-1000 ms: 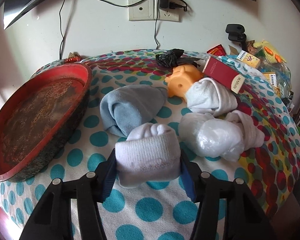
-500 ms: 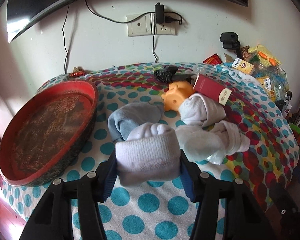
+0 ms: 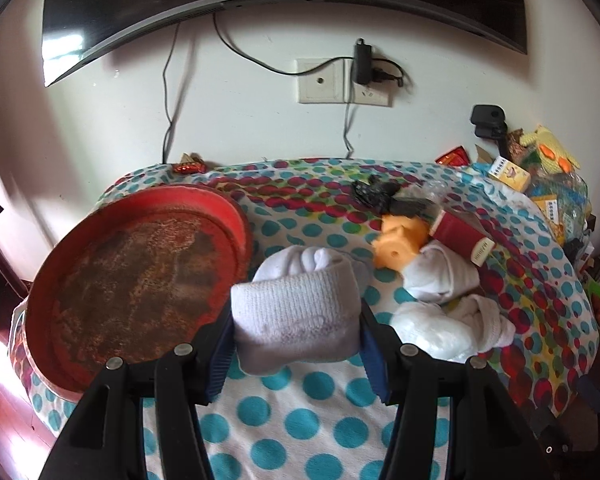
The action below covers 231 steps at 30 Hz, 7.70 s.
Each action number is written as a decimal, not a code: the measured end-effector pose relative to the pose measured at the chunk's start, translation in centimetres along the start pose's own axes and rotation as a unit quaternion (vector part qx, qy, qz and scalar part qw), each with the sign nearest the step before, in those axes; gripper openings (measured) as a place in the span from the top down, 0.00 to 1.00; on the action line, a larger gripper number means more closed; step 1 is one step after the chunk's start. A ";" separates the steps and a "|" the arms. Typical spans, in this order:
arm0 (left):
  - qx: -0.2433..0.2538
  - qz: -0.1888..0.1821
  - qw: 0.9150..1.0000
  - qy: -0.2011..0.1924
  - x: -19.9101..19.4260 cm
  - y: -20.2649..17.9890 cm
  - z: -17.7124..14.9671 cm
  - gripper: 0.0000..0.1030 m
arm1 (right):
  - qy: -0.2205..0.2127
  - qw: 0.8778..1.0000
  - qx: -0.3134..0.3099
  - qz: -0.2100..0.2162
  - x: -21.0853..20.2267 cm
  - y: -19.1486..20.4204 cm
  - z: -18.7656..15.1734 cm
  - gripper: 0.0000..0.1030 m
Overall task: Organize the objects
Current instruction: 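Carry the white sock over the red tray and open the left gripper, then grasp the white sock in a plastic bag with the right gripper, then carry the bagged sock over the red tray and open the right gripper, then grasp the grey-blue sock with the left gripper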
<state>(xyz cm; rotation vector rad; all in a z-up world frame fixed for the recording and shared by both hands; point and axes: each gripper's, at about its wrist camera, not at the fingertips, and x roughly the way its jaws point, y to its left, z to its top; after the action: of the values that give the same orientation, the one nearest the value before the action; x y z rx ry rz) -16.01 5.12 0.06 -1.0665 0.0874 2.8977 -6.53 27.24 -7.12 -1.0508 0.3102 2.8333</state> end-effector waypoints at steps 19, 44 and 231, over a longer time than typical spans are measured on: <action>-0.080 0.102 0.992 0.004 0.8 14.8 2.6 0.45 | 0.012 1.000 -0.007 -0.001 0.5 0.5 -0.3 0.00; -0.142 0.167 0.972 0.088 6.5 26.9 0.5 0.45 | 0.021 0.999 -0.032 -0.009 1.6 1.2 -1.5 0.00; 0.094 -0.057 0.991 0.075 11.5 -2.7 1.1 0.33 | -0.050 0.995 0.006 0.081 0.3 -2.4 2.4 0.02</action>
<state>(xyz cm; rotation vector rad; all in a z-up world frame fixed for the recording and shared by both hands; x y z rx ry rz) -25.32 8.28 -6.64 -1.2082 0.2892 2.6431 -7.91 30.15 -5.93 -0.9180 0.4213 3.0096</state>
